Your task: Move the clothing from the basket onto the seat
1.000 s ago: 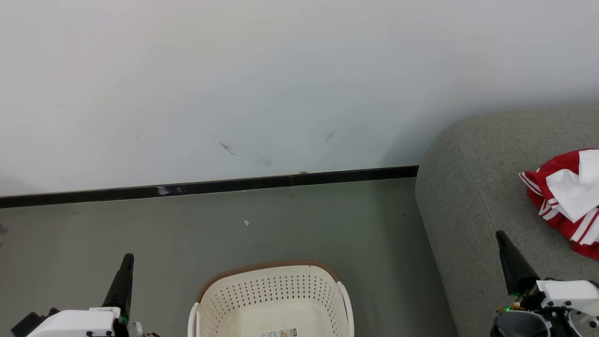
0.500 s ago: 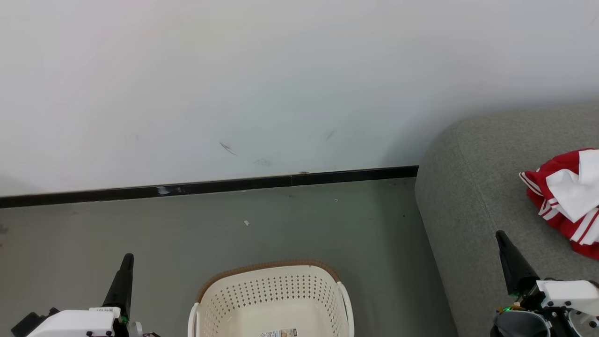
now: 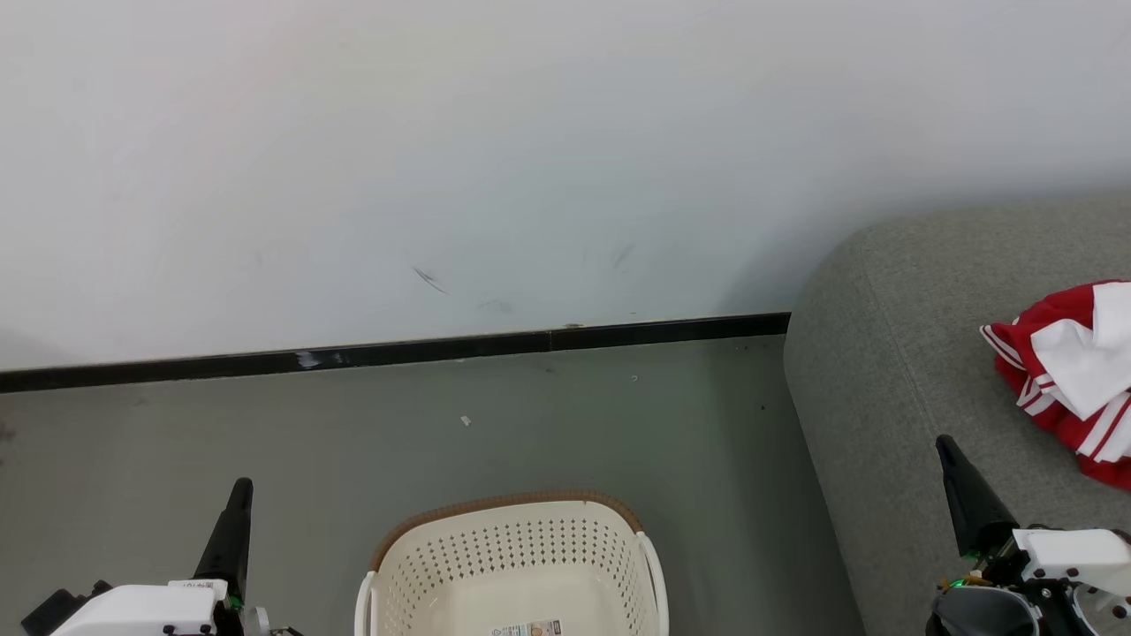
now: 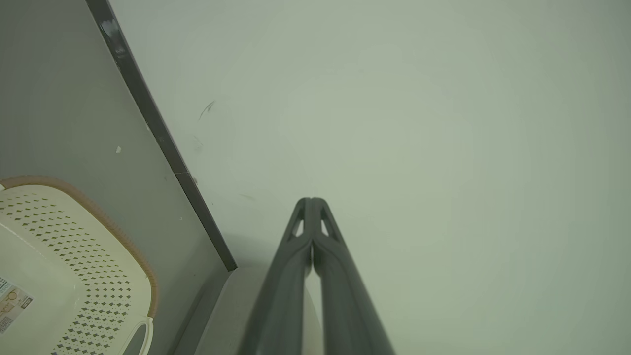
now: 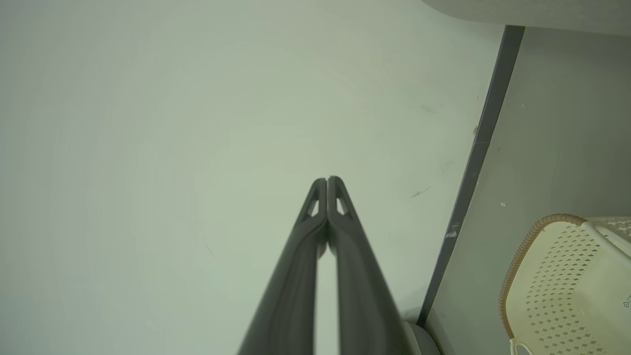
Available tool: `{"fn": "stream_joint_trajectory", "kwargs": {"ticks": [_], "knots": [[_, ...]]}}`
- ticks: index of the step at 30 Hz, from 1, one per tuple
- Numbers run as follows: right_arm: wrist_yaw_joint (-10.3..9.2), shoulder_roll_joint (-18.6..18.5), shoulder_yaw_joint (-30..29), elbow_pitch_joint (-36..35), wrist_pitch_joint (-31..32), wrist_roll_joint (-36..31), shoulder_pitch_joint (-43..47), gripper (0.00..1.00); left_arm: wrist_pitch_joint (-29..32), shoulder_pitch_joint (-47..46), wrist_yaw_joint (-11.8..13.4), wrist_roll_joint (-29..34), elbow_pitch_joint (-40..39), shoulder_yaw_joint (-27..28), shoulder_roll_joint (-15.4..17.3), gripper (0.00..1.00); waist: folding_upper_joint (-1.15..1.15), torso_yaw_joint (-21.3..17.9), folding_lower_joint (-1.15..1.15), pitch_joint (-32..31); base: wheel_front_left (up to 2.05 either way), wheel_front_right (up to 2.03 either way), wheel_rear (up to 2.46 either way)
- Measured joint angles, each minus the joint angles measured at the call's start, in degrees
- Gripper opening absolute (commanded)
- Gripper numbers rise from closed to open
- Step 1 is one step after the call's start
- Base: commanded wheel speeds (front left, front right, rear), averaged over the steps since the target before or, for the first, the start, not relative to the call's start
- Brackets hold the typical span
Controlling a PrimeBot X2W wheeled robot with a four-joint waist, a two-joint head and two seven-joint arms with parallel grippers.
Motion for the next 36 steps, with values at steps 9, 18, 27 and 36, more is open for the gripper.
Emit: {"fn": "stream_joint_trajectory", "kwargs": {"ticks": [9,18,27,36], "knots": [[0.00,0.0,0.0,0.0,0.0,0.0,0.0,0.00,0.0,0.0,0.0,0.0,0.0,0.0,0.0,0.00,0.00,0.0,0.00,0.0,0.00,0.00,0.00],[0.00,0.0,0.0,0.0,0.0,0.0,0.0,0.00,0.0,0.0,0.0,0.0,0.0,0.0,0.0,0.00,0.00,0.0,0.00,0.0,0.00,0.00,0.00],[0.00,0.0,0.0,0.0,0.0,0.0,0.0,0.00,0.0,0.0,0.0,0.0,0.0,0.0,0.0,0.00,0.00,0.0,0.00,0.0,0.00,0.00,0.00],[0.00,0.0,0.0,0.0,0.0,0.0,0.0,0.00,0.0,0.0,0.0,0.0,-0.1,0.0,0.0,0.00,0.00,0.0,0.00,0.0,0.00,0.00,0.00]]}}
